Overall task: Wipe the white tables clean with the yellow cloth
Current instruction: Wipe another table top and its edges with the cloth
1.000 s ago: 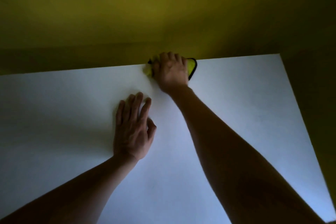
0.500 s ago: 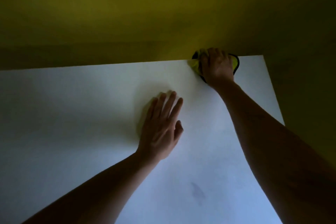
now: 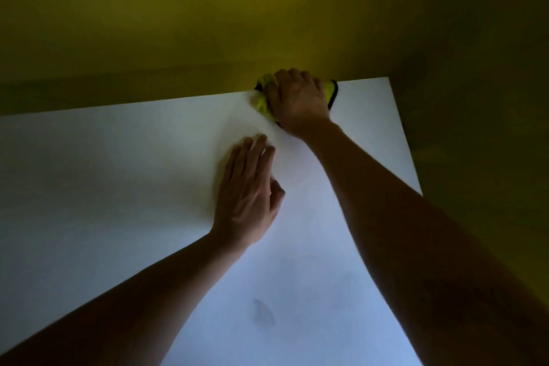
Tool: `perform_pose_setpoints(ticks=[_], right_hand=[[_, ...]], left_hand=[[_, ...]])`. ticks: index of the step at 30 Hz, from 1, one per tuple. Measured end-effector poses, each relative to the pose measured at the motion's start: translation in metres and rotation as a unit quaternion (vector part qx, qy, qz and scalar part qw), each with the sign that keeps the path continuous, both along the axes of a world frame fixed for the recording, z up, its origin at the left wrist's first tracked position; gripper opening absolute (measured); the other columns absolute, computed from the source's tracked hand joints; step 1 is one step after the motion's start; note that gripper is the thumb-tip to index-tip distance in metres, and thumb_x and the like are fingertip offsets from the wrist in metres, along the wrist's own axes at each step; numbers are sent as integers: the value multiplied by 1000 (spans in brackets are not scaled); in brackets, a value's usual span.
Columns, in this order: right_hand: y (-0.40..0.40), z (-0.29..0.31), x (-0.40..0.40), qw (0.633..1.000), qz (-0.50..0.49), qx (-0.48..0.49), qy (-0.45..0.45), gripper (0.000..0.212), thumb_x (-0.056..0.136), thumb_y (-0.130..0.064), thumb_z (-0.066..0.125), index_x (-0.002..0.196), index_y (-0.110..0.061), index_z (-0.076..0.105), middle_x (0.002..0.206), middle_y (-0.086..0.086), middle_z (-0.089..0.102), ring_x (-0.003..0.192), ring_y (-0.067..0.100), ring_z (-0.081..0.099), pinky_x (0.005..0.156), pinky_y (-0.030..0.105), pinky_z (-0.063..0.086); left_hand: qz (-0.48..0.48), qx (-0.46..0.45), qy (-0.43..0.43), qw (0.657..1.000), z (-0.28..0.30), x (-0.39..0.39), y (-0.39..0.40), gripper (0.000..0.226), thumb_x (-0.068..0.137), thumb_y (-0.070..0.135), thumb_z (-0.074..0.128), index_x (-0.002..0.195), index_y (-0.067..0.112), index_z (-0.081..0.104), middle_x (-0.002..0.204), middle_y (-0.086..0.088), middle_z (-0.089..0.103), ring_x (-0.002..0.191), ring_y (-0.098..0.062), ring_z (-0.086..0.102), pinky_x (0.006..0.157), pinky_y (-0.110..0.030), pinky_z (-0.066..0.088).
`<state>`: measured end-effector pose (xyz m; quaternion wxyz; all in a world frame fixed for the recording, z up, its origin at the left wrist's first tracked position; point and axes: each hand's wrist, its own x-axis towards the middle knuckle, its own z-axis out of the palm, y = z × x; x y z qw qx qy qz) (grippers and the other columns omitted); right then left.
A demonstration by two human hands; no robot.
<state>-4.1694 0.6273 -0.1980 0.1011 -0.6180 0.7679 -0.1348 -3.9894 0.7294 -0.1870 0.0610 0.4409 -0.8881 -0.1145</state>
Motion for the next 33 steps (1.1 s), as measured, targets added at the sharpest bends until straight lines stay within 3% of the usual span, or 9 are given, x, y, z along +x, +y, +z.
perform_pose_setpoints(ticks=[4, 8, 14, 18, 22, 26, 28, 31, 33], right_hand=[[17, -3, -61, 998, -55, -11, 26, 40, 104, -41, 34, 108, -10, 58, 111, 15, 61, 108, 33, 55, 94, 43, 36], [11, -2, -50, 997, -73, 1, 25, 41, 104, -40, 34, 111, -9, 59, 114, 15, 61, 110, 32, 54, 96, 42, 35], [-13, -2, 14, 998, 56, 20, 17, 44, 103, -48, 32, 124, -18, 57, 120, 6, 59, 114, 30, 51, 94, 43, 34], [-9, -4, -25, 996, 69, 40, 46, 45, 103, -48, 29, 125, -22, 57, 122, 8, 58, 115, 32, 52, 92, 42, 36], [25, -3, -132, 988, -36, -5, 151, 33, 103, -37, 42, 117, -17, 65, 114, 16, 64, 104, 37, 61, 84, 44, 49], [30, -9, -153, 979, -192, 42, 58, 46, 105, -39, 31, 124, -6, 56, 127, 20, 57, 118, 37, 52, 98, 46, 40], [25, -9, -132, 974, -216, 21, 71, 45, 104, -39, 32, 122, -9, 60, 126, 18, 59, 118, 37, 52, 98, 44, 39], [17, -3, -76, 993, -87, 28, 71, 38, 99, -42, 37, 118, -25, 65, 122, 10, 62, 116, 35, 53, 95, 42, 37], [5, 1, -31, 999, -4, 28, 31, 38, 99, -45, 38, 118, -22, 62, 120, 9, 62, 114, 33, 54, 94, 42, 37]], left_hand=[[-18, 13, -8, 1000, -1, -24, -5, 63, 93, 23, 40, 152, 2, 45, 162, -19, 39, 151, -40, 34, 125, -53, 25], [-10, 7, -15, 1000, -3, -25, -4, 64, 94, 25, 37, 153, 3, 44, 163, -19, 37, 153, -39, 32, 125, -54, 25], [-10, -6, -22, 1000, -5, -24, -5, 65, 95, 30, 33, 154, 2, 44, 159, -20, 43, 150, -38, 37, 126, -52, 27], [-15, -13, 3, 1000, -6, -25, -6, 62, 94, 25, 38, 151, 1, 48, 159, -20, 43, 149, -40, 39, 124, -54, 29], [-12, -9, 10, 1000, -3, -27, -6, 61, 94, 23, 40, 150, 0, 48, 160, -21, 42, 149, -42, 37, 123, -56, 29], [-7, -5, 7, 1000, -2, -29, -5, 63, 94, 24, 39, 151, 0, 47, 161, -21, 40, 150, -42, 36, 123, -57, 29], [-6, -10, 9, 1000, -2, -29, -4, 63, 94, 24, 39, 151, 0, 47, 161, -21, 40, 150, -42, 36, 123, -57, 28], [-8, -16, 9, 1000, -7, -28, -5, 63, 93, 23, 41, 151, 1, 48, 161, -20, 40, 149, -42, 37, 123, -56, 29], [-8, -18, 1, 1000, -10, -27, -4, 65, 93, 26, 40, 153, 2, 45, 162, -19, 39, 150, -41, 36, 124, -55, 28]])
